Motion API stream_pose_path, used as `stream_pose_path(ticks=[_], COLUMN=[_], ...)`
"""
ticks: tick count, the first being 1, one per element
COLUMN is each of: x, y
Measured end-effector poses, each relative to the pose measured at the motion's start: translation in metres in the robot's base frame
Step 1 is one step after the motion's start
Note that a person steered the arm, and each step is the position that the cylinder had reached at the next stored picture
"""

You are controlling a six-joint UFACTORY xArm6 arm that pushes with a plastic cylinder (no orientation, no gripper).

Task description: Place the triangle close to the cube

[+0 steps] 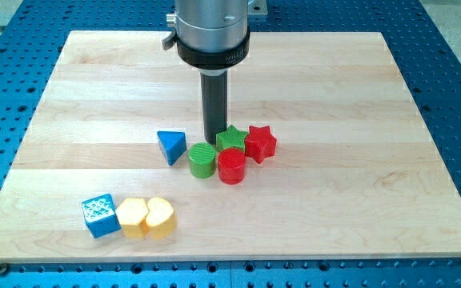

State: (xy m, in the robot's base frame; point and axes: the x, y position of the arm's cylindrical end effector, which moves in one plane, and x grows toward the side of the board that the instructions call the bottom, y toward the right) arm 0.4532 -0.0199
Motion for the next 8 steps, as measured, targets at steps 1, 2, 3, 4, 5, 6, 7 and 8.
stream_pose_path(ticks=[1,2,3,4,5,6,7,8], x=[0.007,0.019,0.036,0.049,0.056,0.059,0.041,0.039], y=[-0.033,-0.084,-0.12,-0.142,-0.152,-0.152,-0.158,-0.197])
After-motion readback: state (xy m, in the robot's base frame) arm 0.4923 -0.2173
